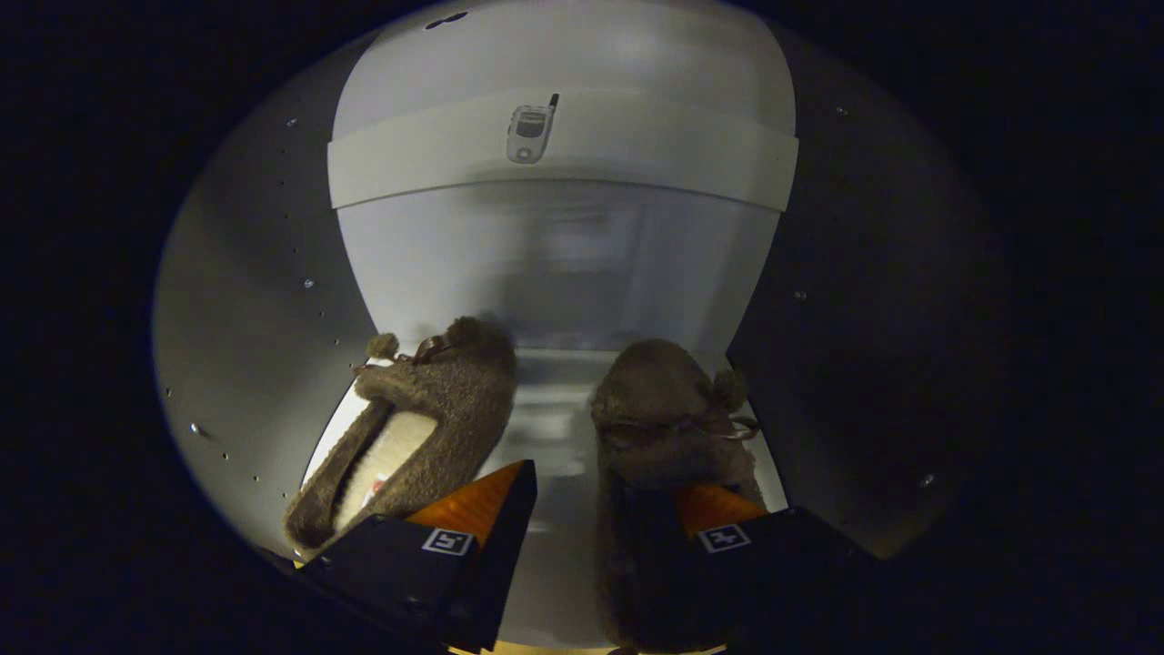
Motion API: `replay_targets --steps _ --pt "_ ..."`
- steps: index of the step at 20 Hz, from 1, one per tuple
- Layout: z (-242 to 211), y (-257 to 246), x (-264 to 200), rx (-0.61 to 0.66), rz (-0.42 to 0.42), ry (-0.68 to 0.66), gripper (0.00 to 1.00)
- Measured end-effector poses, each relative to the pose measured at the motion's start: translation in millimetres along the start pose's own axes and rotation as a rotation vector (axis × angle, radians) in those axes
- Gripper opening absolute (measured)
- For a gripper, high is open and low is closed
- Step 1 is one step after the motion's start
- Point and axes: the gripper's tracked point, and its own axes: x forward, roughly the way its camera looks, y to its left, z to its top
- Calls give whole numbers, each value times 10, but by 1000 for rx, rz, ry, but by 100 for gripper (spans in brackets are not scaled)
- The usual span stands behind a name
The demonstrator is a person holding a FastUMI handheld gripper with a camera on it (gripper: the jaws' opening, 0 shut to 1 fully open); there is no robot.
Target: Open the shoe cabinet door, grab the shoes and put them into the shoe cabinet, then close the shoe cabinet door.
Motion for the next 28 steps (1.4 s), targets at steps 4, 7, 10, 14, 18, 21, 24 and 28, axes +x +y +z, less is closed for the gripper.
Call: replay_targets --steps 4,7,10,14,18,21,24,28 --pt "-16 2 -248 11 11 -28 91" --pt "-4 -7 -485 20 20 -68 94" --pt "1 -13 -737 25 26 -109 95" --pt "46 -11 -1057 47 40 -190 96" --pt "48 -9 -1421 37 46 -264 98" --pt "159 17 -1904 44 41 -416 98" --pt "170 -2 -2597 26 4 -577 98" --pt "-205 -73 -3499 45 -25 -651 98"
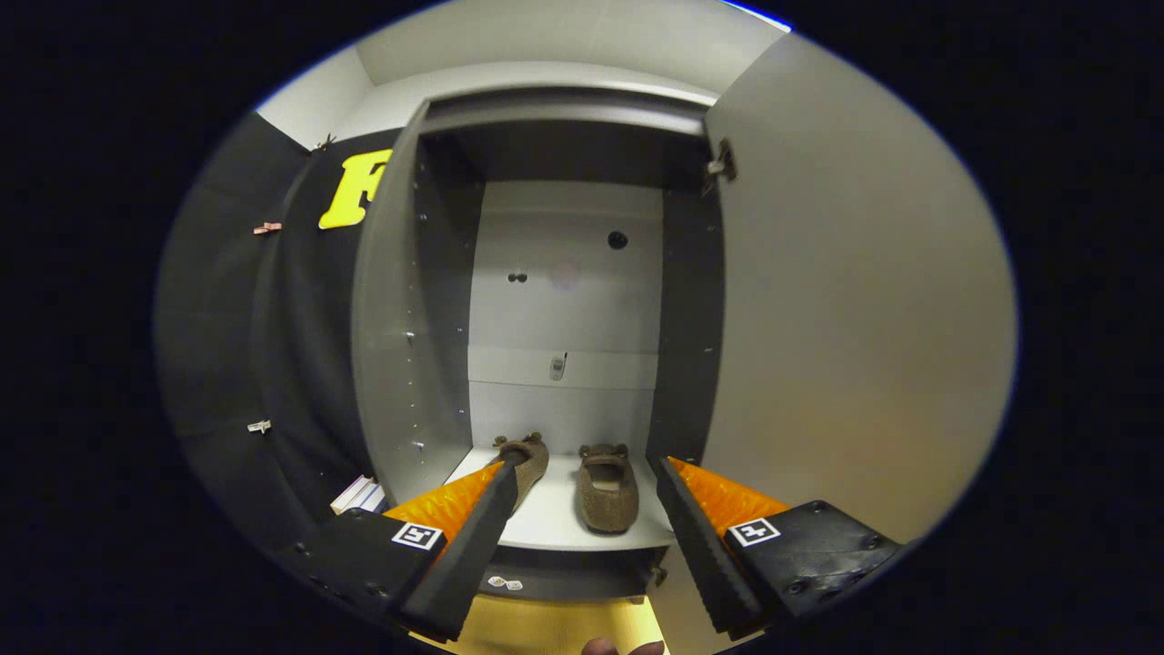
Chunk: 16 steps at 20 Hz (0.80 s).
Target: Open the shoe cabinet door, grab the shoes and put them into the shoe cabinet, then close the shoe cabinet door.
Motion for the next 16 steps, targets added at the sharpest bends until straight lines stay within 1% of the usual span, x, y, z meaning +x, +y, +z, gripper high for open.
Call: replay_targets --steps 4,6,9,11,13,14,16 --pt "63 -93 -848 63 51 -15 98" --pt "85 -180 -1242 63 67 -20 98" --pt "156 -423 -1781 46 69 -31 98" --pt "195 -659 -2078 31 50 -35 98" --pt "226 -951 -2331 36 8 -48 98" --pt "215 -1089 -2441 49 -13 -50 98" --pt "172 -1469 -2568 33 -80 -63 98"
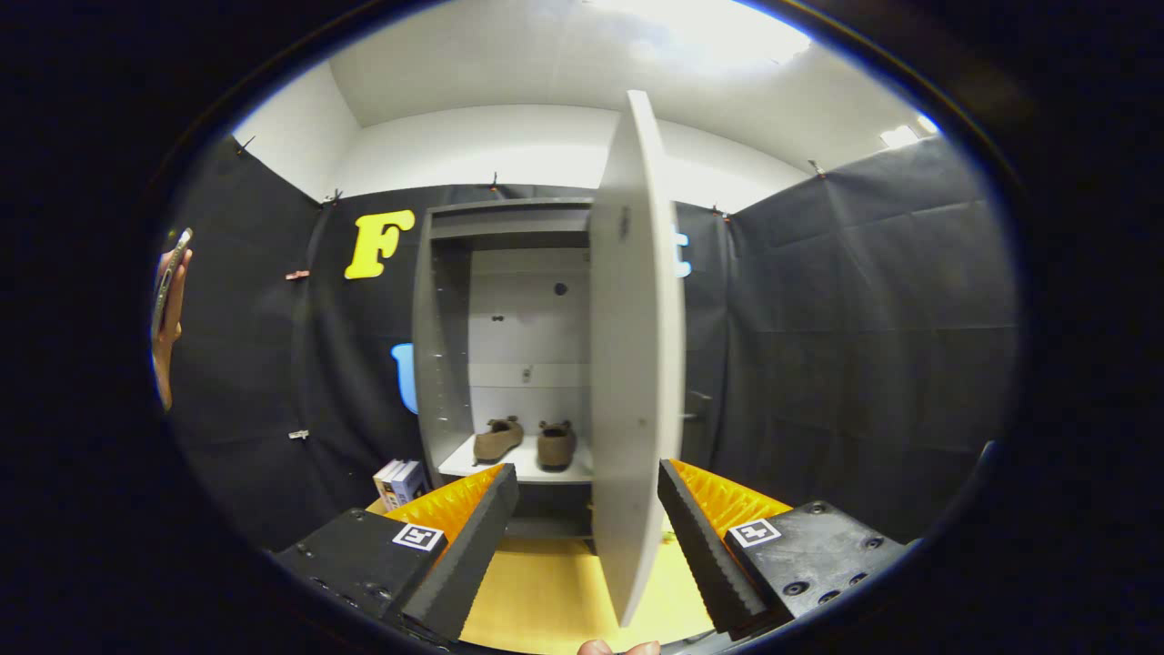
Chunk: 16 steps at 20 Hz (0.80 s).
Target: Open the shoe cabinet door, grab the shoes and put them into the shoe cabinet, then close the shoe cabinet door.
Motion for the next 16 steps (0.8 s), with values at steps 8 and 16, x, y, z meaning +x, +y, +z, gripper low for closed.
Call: replay_targets --steps 8,16 --pt "-187 -1441 459 -8 -180 59 98" --pt "-464 -1556 1207 50 -86 127 97"
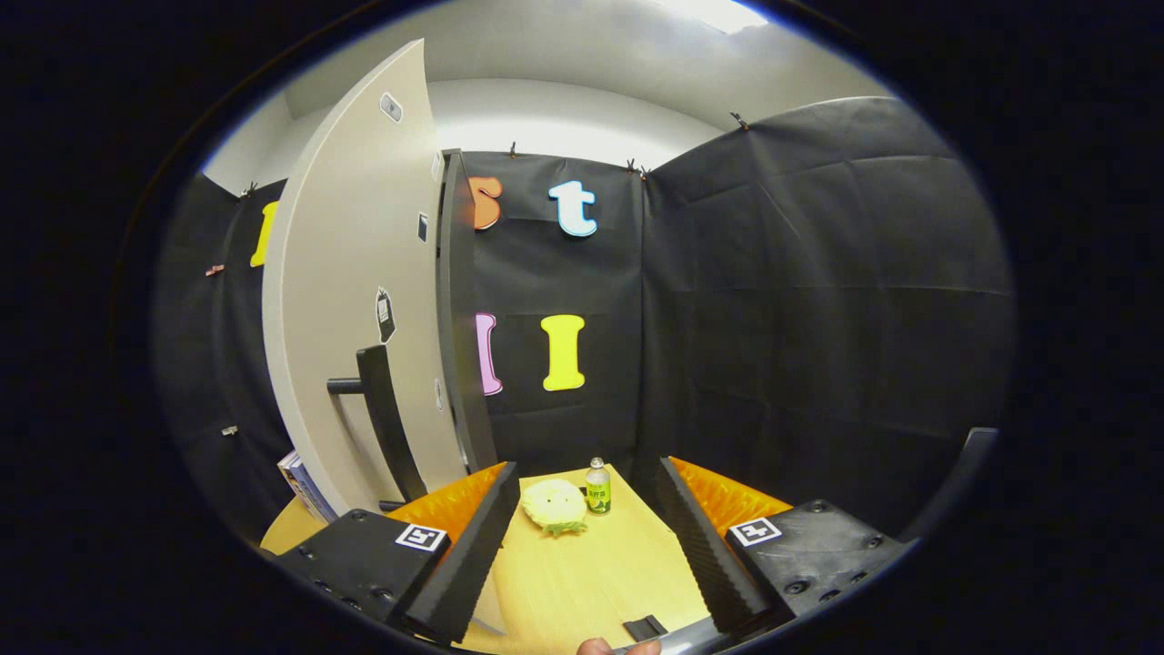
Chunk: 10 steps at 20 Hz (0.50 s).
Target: Open the shoe cabinet door, grab the shoes and put them into the shoe cabinet, then close the shoe cabinet door.
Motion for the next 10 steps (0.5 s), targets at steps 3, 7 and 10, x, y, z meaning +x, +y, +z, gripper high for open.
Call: replay_targets --steps 3,7,10 --pt "64 156 136 -7 51 -3 97" --pt "32 329 140 -7 96 10 97" --pt "32 357 110 4 97 14 96"
